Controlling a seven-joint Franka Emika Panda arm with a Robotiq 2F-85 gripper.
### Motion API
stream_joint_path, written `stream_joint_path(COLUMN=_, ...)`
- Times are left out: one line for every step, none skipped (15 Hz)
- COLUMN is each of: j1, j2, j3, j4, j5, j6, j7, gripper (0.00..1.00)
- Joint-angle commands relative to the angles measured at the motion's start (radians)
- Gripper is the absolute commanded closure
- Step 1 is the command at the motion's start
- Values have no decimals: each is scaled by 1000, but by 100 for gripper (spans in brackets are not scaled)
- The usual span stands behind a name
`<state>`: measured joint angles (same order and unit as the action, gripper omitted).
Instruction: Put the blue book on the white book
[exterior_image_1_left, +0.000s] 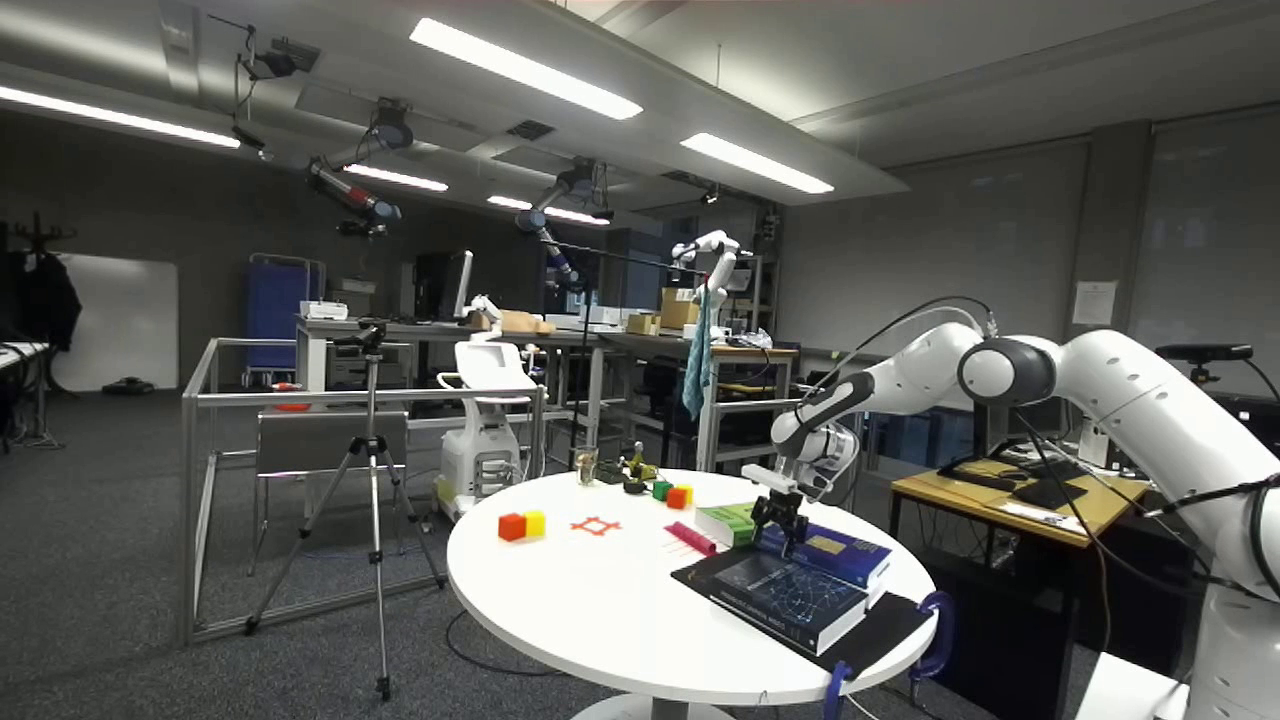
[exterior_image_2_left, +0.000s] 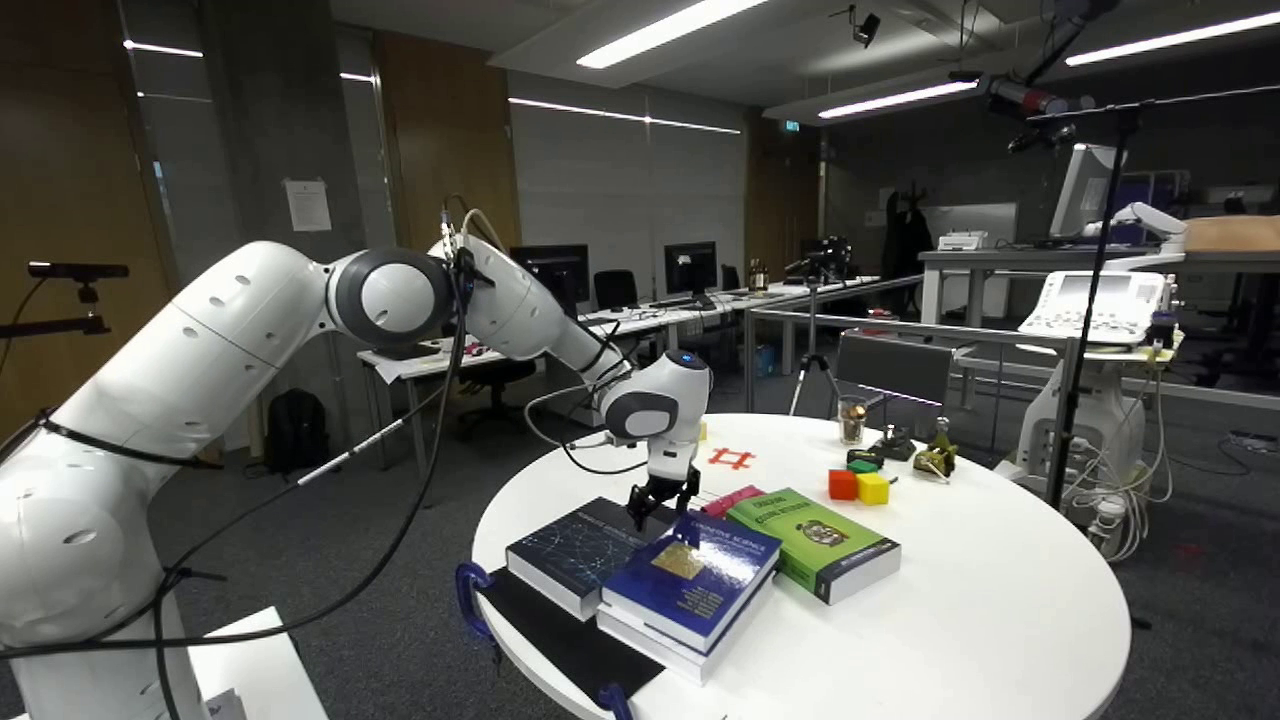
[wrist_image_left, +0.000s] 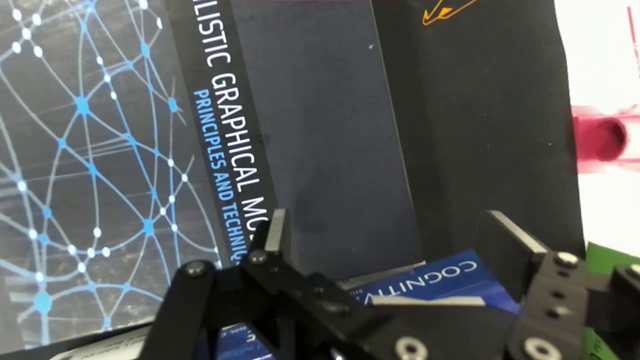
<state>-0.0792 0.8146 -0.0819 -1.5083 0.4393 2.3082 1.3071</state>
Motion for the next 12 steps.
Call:
stream_joint_path(j1=-5, j2=7, j3=-4, j4=35, j5=-10, j6=-24, j7=45, gripper=0)
stream_joint_path(j1=-3, j2=8, j3=-5, j4=35, j5=-11, j6=-21, j7=56, gripper=0)
stream_joint_path(j1=-1, j2=7, j3=-6, j4=35, j5=-12, j6=-19, j7=64, gripper=0)
stream_joint_path(j1=2, j2=8, j3=-8, j4=35, j5=-13, j6=-14, j7=75, gripper=0)
stream_joint_path(j1=3, j2=6, j3=-8, j4=34, j5=-14, j6=-12, j7=85, gripper=0)
stream_joint_path(j1=5, j2=4, j3=-9, j4=33, j5=-15, j6=-11, j7=96, gripper=0)
stream_joint_path(j1=11, j2=0, j3=-12, j4=30, j5=-21, j6=-11, j7=109, gripper=0)
stream_joint_path(j1=16, j2=-5, j3=-12, j4=24, j5=-27, j6=-9, j7=114, gripper=0)
stream_joint_path(j1=26, j2=-13, j3=-16, j4=14, j5=-39, j6=-6, j7=123, gripper=0)
stream_joint_path(j1=33, j2=-21, j3=-17, j4=5, j5=-51, j6=-2, j7=124, gripper=0)
stream_joint_path(j1=47, j2=-32, j3=-25, j4=-5, j5=-77, j6=-14, j7=133, gripper=0)
stream_joint_path(j1=61, j2=-45, j3=-29, j4=-19, j5=-103, j6=-21, j7=136, gripper=0)
